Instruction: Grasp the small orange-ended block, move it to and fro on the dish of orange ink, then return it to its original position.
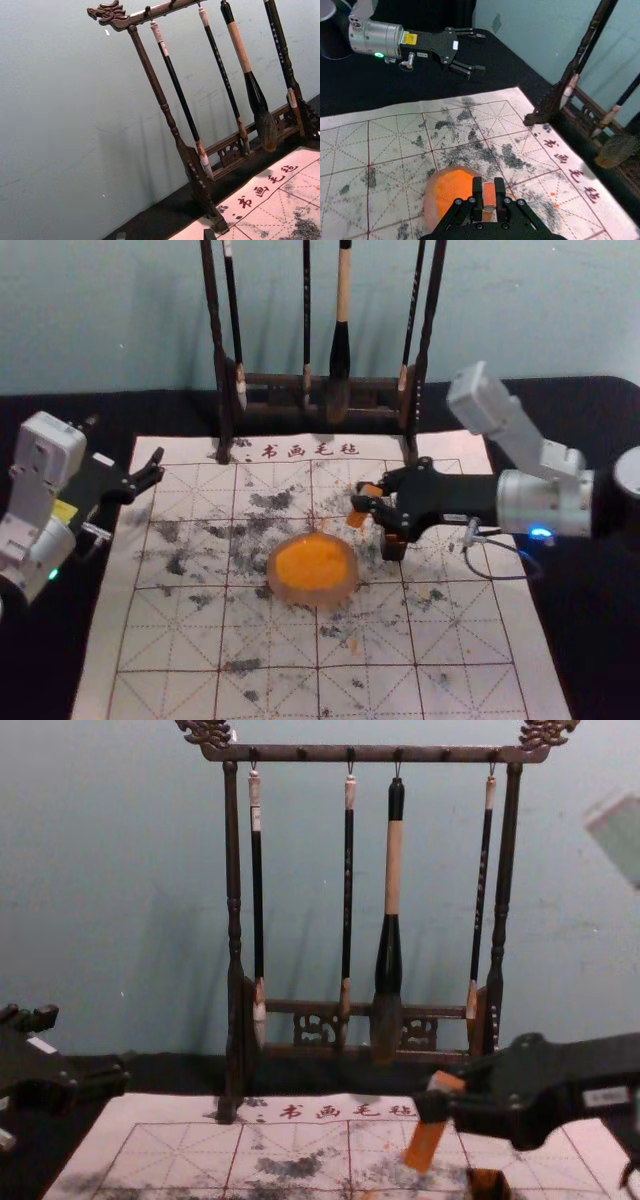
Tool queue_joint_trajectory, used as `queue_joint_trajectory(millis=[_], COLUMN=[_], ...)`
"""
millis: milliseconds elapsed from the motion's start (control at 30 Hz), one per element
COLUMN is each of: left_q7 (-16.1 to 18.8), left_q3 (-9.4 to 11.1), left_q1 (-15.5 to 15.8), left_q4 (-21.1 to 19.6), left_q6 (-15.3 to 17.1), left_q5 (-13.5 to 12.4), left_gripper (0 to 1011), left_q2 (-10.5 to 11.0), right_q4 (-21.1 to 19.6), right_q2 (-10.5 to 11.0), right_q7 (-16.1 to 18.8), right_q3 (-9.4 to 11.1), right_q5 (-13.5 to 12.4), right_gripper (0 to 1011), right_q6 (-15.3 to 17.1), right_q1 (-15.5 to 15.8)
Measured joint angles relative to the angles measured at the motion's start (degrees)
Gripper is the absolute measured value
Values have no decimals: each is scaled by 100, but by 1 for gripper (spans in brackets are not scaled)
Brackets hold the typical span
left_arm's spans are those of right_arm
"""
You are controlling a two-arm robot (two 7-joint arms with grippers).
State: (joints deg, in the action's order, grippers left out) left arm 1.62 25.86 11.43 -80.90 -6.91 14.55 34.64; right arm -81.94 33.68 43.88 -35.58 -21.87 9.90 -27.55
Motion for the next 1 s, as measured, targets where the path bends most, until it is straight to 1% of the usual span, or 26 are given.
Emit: queue_joint_trajectory(millis=[133, 167, 300, 467, 567, 800, 1000], left_q7=[0, 0, 0, 0, 0, 0, 0], left_q3=[0, 0, 0, 0, 0, 0, 0], left_q1=[0, 0, 0, 0, 0, 0, 0], left_q4=[0, 0, 0, 0, 0, 0, 0], left_q6=[0, 0, 0, 0, 0, 0, 0], left_q5=[0, 0, 0, 0, 0, 0, 0], left_gripper=[1002, 1001, 1001, 1001, 1001, 1001, 1001], left_q2=[0, 0, 0, 0, 0, 0, 0], right_q4=[107, 107, 246, 375, 414, 617, 694], right_q2=[-177, -177, -325, -439, -476, -660, -743], right_q7=[-143, -143, -231, -260, -257, -232, -197], right_q3=[-195, -195, -357, -499, -556, -716, -798], right_q5=[53, 53, 144, 240, 273, 372, 409], right_gripper=[116, 116, 116, 116, 116, 116, 116], right_q6=[209, 209, 349, 465, 490, 566, 629], right_q1=[-122, -122, -240, -362, -405, -556, -617])
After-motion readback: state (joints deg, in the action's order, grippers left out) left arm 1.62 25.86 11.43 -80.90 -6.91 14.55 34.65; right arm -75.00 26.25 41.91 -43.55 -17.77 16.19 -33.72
